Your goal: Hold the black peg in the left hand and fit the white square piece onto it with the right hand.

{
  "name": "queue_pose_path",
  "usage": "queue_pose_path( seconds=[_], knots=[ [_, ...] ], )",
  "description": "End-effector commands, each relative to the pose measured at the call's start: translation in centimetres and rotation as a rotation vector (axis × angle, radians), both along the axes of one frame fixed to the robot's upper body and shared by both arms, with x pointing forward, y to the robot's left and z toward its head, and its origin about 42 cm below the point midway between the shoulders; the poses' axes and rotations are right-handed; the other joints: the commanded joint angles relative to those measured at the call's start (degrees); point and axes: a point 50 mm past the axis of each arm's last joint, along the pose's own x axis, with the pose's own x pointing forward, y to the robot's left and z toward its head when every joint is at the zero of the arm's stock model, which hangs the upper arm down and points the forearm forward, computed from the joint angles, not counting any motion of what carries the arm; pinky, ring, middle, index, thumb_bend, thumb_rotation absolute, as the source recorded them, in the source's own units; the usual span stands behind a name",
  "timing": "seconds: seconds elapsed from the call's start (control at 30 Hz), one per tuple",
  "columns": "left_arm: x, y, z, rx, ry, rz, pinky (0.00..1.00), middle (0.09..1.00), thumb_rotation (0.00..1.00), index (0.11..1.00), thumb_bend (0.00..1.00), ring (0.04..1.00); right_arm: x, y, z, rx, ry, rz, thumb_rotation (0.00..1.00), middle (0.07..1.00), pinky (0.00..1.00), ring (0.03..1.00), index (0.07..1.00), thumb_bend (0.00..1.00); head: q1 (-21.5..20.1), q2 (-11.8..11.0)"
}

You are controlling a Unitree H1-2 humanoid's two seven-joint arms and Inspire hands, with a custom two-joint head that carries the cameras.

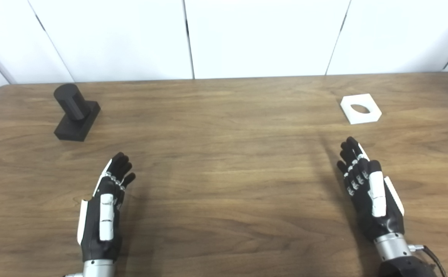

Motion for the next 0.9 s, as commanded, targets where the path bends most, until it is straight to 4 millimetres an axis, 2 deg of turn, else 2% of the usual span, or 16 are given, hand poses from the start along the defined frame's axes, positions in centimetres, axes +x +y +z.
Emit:
queue_pose_path(
  seconds=[0.0,0.4,0.47,0.5,0.57,0.6,0.67,0.7,0.73,0.8,0.87],
  knots=[
    [1.0,-2.0,0.0,-0.061,-0.035,0.013,0.88,0.917,0.91,0.898,0.62,0.917,0.7,0.3,1.3,-0.001,-0.095,0.005,0.98,0.975,1.0,1.0,0.966,0.54,0.06,0.08],
    [1.0,-2.1,-0.1,-0.056,-0.031,0.013,0.88,0.912,0.9,0.893,0.63,0.914,0.7,0.1,1.2,-0.001,-0.095,0.005,0.98,0.971,1.0,0.999,0.965,0.55,1.01,-0.47],
    [1.0,-2.3,-0.2,-0.051,-0.027,0.019,0.87,0.909,0.9,0.889,0.63,0.913,0.7,0.0,1.1,-0.007,-0.094,0.004,0.98,0.972,1.0,1.0,0.966,0.55,3.58,-1.47],
    [1.0,-2.4,-0.2,-0.047,-0.026,0.02,0.87,0.909,0.9,0.888,0.62,0.912,0.6,-0.1,1.1,-0.008,-0.094,0.005,0.99,0.971,1.0,1.0,0.966,0.54,3.58,-1.47],
    [1.0,-2.8,-0.4,-0.044,-0.027,0.014,0.88,0.908,0.91,0.887,0.61,0.91,0.6,-0.3,1.1,-0.009,-0.095,0.0,1.0,0.966,1.0,1.0,0.97,0.52,7.42,-3.02],
    [1.0,-3.1,-0.4,-0.043,-0.024,0.017,0.88,0.909,0.91,0.887,0.61,0.91,0.5,-0.4,1.0,-0.01,-0.097,0.0,1.0,0.966,1.0,1.0,0.972,0.51,7.92,-3.24],
    [0.9,-3.8,-0.5,-0.048,-0.016,0.023,0.86,0.905,0.88,0.877,0.62,0.904,0.5,-0.8,0.8,-0.017,-0.099,0.006,1.0,0.976,1.0,1.0,0.988,0.49,12.35,-5.09],
    [0.9,-4.1,-0.6,-0.05,-0.013,0.025,0.85,0.903,0.87,0.872,0.62,0.9,0.5,-1.0,0.7,-0.02,-0.098,0.009,1.0,0.981,1.0,1.0,0.991,0.48,12.35,-5.09],
    [0.9,-4.4,-0.7,-0.052,-0.012,0.024,0.85,0.904,0.87,0.872,0.61,0.9,0.5,-1.2,0.6,-0.023,-0.098,0.011,1.0,0.986,1.0,1.0,0.993,0.48,14.46,-6.07],
    [0.8,-5.0,-0.9,-0.049,-0.012,0.018,0.86,0.913,0.89,0.882,0.59,0.908,0.6,-1.6,0.5,-0.032,-0.091,0.019,1.0,0.996,1.0,1.0,0.999,0.49,15.97,-6.72],
    [0.8,-5.5,-1.1,-0.045,-0.009,0.012,0.86,0.92,0.91,0.888,0.57,0.914,0.6,-1.9,0.4,-0.032,-0.086,0.019,1.0,1.0,1.0,1.0,1.0,0.51,18.52,-8.41]
  ],
)
